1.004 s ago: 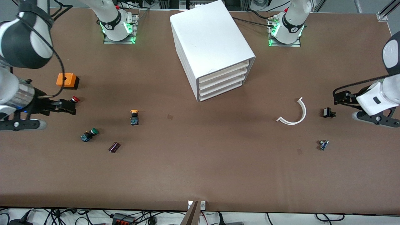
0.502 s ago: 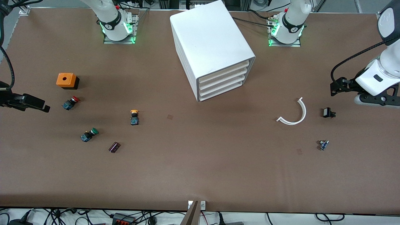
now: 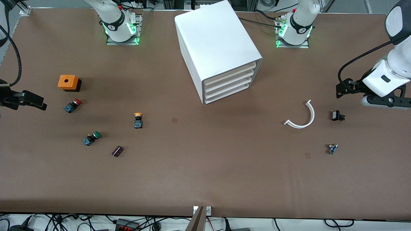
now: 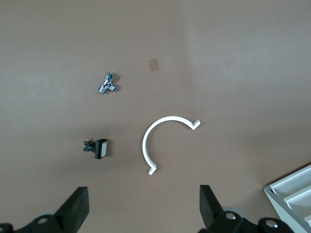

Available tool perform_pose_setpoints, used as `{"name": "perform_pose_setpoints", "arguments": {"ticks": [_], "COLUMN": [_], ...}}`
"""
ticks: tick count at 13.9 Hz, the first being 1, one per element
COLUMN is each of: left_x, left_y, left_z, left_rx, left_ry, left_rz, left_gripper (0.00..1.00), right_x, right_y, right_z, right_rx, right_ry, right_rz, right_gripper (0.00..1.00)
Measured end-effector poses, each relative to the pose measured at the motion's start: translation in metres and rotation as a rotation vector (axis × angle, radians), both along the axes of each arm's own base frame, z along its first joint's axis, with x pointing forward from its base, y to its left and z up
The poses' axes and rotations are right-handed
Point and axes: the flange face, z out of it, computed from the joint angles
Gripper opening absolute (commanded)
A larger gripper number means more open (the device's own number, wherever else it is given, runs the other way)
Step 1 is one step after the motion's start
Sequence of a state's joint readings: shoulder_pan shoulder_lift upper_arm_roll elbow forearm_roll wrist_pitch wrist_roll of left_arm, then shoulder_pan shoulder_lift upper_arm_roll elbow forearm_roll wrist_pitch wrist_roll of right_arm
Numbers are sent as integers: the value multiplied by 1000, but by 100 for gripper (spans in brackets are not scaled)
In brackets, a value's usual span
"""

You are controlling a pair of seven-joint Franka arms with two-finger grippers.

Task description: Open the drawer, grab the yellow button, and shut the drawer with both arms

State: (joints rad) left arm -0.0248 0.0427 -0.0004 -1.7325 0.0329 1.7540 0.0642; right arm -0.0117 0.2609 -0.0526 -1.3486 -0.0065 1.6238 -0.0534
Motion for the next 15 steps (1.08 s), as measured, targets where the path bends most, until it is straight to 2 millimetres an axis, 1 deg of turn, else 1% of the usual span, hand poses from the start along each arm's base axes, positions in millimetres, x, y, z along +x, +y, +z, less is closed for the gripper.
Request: {"name": "perform_pose_setpoints", "arguments": {"ticks": [3,6,10,15], "left_x": [-1,-2,-3,-3], "left_y": [-5,-7,-11,-12], "left_z": [1,2,2,2], "left_rx": [0,0,0,0], "left_ry": [3,1,5,8], "left_rz": [-8,-11,-13,-13], "left_gripper": [100,100,100,100], "right_x": [-7,-20,-37,-53], "right_y": [0,0,1,2], "right_z": [-3,-9,-14,-14], "right_rx": [-10,-7,-5,-2], "right_ry": [23,45,22,37], "right_rz": [-9,-11,-10,-8], "right_gripper": [100,100,100,100]}}
